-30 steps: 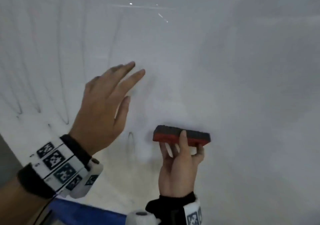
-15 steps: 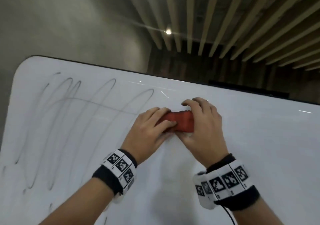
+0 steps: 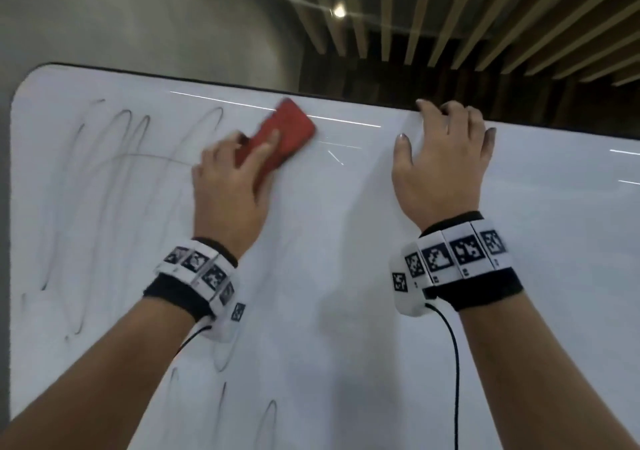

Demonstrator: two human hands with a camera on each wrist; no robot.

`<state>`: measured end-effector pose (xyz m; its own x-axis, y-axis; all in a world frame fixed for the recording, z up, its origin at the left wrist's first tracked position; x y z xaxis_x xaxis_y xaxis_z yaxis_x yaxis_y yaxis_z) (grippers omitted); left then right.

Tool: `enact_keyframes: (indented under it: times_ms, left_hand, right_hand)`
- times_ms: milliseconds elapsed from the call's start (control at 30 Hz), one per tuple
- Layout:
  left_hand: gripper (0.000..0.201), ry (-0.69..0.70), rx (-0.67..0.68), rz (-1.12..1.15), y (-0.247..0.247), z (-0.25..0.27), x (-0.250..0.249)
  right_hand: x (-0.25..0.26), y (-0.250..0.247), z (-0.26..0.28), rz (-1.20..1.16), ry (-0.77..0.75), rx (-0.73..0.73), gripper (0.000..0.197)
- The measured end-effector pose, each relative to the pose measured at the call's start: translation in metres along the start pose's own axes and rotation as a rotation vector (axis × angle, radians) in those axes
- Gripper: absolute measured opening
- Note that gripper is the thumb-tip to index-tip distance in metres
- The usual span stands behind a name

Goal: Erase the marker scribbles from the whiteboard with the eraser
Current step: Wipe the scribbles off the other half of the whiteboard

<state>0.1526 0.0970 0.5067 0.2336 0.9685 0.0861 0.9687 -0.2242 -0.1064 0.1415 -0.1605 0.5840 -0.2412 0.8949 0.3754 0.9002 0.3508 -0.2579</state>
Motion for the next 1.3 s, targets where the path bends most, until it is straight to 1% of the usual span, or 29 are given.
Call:
enact_keyframes:
  times_ms: [33,67,100,167,200,233,267,300,433,467,500,533,567,633,667,700,733,767,800,900,933,967,1000,1033,1100,1167,1200,1233,1300]
  left_hand:
    - [0.048,-0.160,-0.034,0.022,-0.004,-0.003,0.018]
    - [0.048,-0.202,-0.051,0.056,-0.006,-0.002,0.017]
    - [0.047,-0.112,-0.042,0.070,-0.005,0.004,0.000]
    - [0.043,0.297,0.054,0.108,0.003,0.033,-0.054]
    - [0.041,0.460,0.118,0.123,0.005,0.049,-0.071]
    - [0.040,0.541,0.167,0.112,0.004,0.057,-0.072]
    - [0.040,0.544,0.186,0.090,0.003,0.054,-0.060]
    - [0.042,0.465,0.165,0.068,0.003,0.045,-0.040]
    - [0.050,-0.175,-0.028,0.060,-0.007,0.012,0.054]
    - [0.050,-0.281,-0.048,0.075,-0.005,0.010,0.060]
    - [0.051,-0.300,-0.060,0.075,-0.002,0.011,0.055]
    - [0.051,-0.233,-0.060,0.073,-0.001,0.013,0.039]
    - [0.050,-0.092,-0.045,0.090,0.001,0.017,0.017]
    - [0.044,0.293,0.052,0.132,0.007,0.040,-0.029]
    - [0.041,0.440,0.109,0.129,0.008,0.051,-0.037]
    - [0.039,0.513,0.144,0.127,0.006,0.052,-0.030]
    - [0.040,0.500,0.146,0.116,0.004,0.045,-0.012]
    - [0.043,0.399,0.114,0.097,0.003,0.035,0.014]
    - [0.046,0.241,0.052,0.076,0.000,0.024,0.045]
    - [0.052,-0.294,-0.084,0.090,-0.011,0.001,0.130]
    - [0.051,-0.421,-0.090,0.091,-0.010,-0.002,0.141]
    - [0.051,-0.472,-0.080,0.058,-0.008,-0.004,0.141]
    - [0.051,-0.436,-0.079,0.020,-0.007,-0.004,0.129]
    - [0.051,-0.330,-0.094,0.001,-0.006,-0.001,0.107]
    - [0.053,0.006,-0.056,0.045,0.003,0.028,0.046]
    - [0.053,0.338,0.080,0.079,0.011,0.085,-0.013]
    - [0.051,0.460,0.140,0.088,0.010,0.112,-0.030]
    - [0.049,0.558,0.175,0.090,0.010,0.133,-0.036]
    - [0.049,0.702,0.190,0.071,0.009,0.138,-0.025]
  right_hand:
    - [0.001,0.000,-0.001,-0.004,0.009,-0.010,0.053]
    - [0.003,0.000,-0.001,-0.013,0.015,-0.022,0.053]
    - [0.004,0.000,0.000,-0.020,0.020,-0.033,0.052]
    - [0.007,-0.001,0.001,-0.026,0.035,-0.059,0.051]
    - [0.008,-0.001,0.001,-0.024,0.047,-0.065,0.050]
    - [0.009,-0.002,0.000,-0.020,0.058,-0.065,0.049]
    - [0.009,-0.001,0.000,-0.013,0.064,-0.061,0.050]
    - [0.010,-0.001,0.000,-0.001,0.069,-0.054,0.051]
    - [0.019,0.002,0.001,0.063,0.049,-0.016,0.056]
    - [0.024,0.003,0.000,0.079,0.029,-0.002,0.056]
    - [0.031,0.006,0.000,0.093,0.004,0.018,0.056]
    - [0.038,0.009,0.000,0.102,-0.023,0.037,0.056]
    - [0.047,0.013,-0.001,0.105,-0.054,0.047,0.055]
    - [0.066,0.021,0.000,0.090,-0.130,0.057,0.053]
    - [0.075,0.026,0.001,0.072,-0.171,0.068,0.052]
    - [0.084,0.032,0.003,0.060,-0.205,0.088,0.052]
    - [0.090,0.037,0.006,0.059,-0.228,0.102,0.052]
    - [0.093,0.042,0.008,0.067,-0.238,0.100,0.052]
    - [0.094,0.046,0.009,0.073,-0.239,0.086,0.051]
    - [0.092,0.051,0.012,0.040,-0.229,0.021,0.047]
    - [0.091,0.051,0.013,0.028,-0.227,0.007,0.046]
    - [0.091,0.052,0.014,0.016,-0.223,-0.004,0.046]
    - [0.091,0.052,0.014,0.002,-0.217,-0.012,0.045]
    - [0.091,0.053,0.014,-0.012,-0.210,-0.019,0.045]
    - [0.090,0.054,0.014,-0.032,-0.204,-0.034,0.044]
    - [0.089,0.054,0.014,-0.042,-0.204,-0.048,0.044]
    - [0.088,0.055,0.014,-0.043,-0.206,-0.043,0.044]
    - [0.088,0.055,0.014,-0.046,-0.210,-0.036,0.044]
    - [0.087,0.054,0.014,-0.055,-0.215,-0.039,0.045]
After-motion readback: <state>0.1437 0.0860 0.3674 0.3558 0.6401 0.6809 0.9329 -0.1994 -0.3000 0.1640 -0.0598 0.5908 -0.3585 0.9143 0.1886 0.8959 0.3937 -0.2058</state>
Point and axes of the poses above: each hand's wrist, its own z-axis away from the middle knuckle, its own y-axis out of the palm, x = y × z, the point moved 6 cm from there along -z, towards the middle knuckle, and after that the axes turned 13 degrees about y, right-handed, at the moved point
